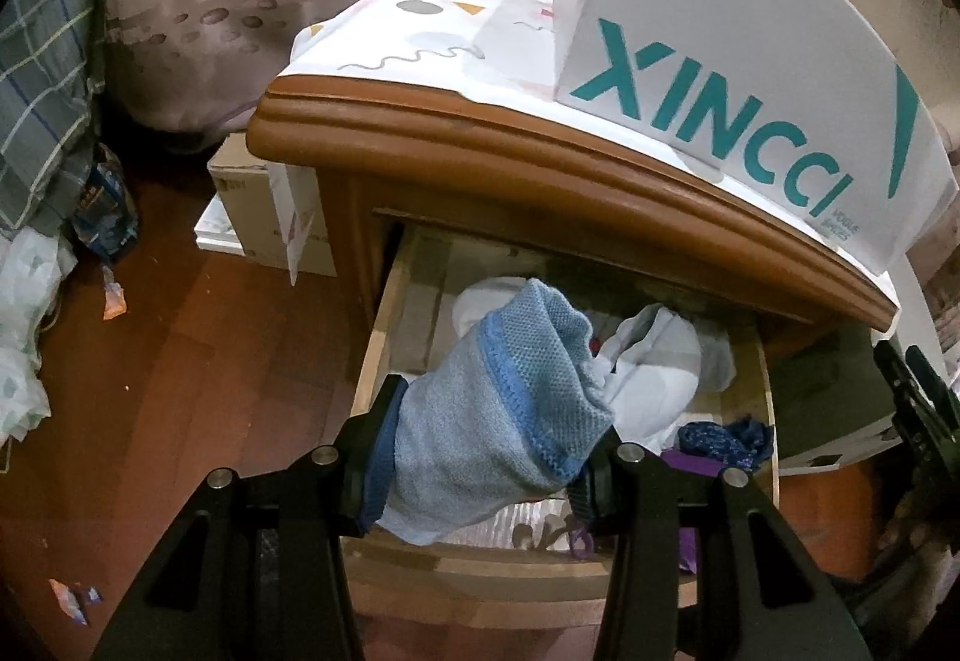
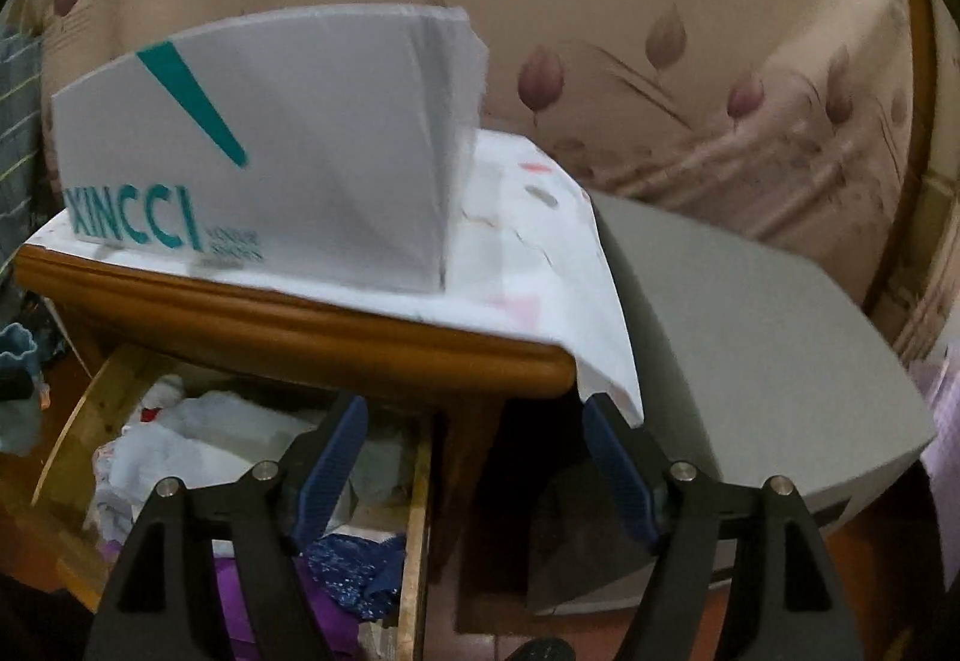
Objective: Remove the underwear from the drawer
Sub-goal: 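Carry the blue-grey sock with the left gripper toward the white shoe box, then lower the sock into the white shoe box and open the left gripper, then withdraw the left gripper from the box back toward the drawer, then grasp the navy floral cloth in the drawer with the right gripper and lift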
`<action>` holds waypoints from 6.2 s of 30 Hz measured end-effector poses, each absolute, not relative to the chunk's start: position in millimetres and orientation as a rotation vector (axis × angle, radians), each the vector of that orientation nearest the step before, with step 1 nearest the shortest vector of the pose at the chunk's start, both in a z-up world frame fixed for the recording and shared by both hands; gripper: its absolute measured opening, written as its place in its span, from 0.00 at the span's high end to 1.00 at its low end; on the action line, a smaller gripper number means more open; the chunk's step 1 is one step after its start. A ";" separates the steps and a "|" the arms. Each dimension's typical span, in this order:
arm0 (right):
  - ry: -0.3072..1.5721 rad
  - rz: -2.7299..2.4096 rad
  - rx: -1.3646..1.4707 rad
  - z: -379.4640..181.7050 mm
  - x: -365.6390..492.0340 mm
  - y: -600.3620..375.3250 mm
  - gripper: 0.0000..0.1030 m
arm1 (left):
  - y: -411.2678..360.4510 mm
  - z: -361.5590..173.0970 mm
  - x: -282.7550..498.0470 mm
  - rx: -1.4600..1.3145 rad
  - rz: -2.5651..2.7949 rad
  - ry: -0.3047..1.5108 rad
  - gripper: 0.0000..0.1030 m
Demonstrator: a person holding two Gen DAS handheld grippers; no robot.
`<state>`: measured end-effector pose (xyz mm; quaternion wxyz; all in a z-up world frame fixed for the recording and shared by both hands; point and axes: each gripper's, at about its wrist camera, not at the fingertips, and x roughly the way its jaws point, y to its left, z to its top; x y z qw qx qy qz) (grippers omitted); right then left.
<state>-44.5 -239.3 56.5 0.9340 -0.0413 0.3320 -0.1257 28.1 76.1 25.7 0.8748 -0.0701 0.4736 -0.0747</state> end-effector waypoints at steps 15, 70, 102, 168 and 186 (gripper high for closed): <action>0.780 -0.405 0.086 39.3 -49.7 -293.5 0.23 | 75.6 52.3 8.1 -0.119 -0.082 0.907 0.58; 0.893 -0.476 0.186 24.2 -49.2 -313.1 0.23 | -51.3 208.1 161.5 0.182 -0.231 0.847 0.57; 0.912 -0.478 0.165 21.3 -46.7 -309.3 0.23 | 18.4 223.7 59.2 0.121 -0.214 0.702 0.26; 1.581 0.317 -0.587 -112.6 31.7 -155.1 0.57 | 100.9 16.9 39.6 0.010 -0.088 1.062 0.24; 1.632 0.440 -0.753 -150.1 47.7 -137.2 0.57 | 97.7 11.4 39.5 0.029 -0.116 1.082 0.24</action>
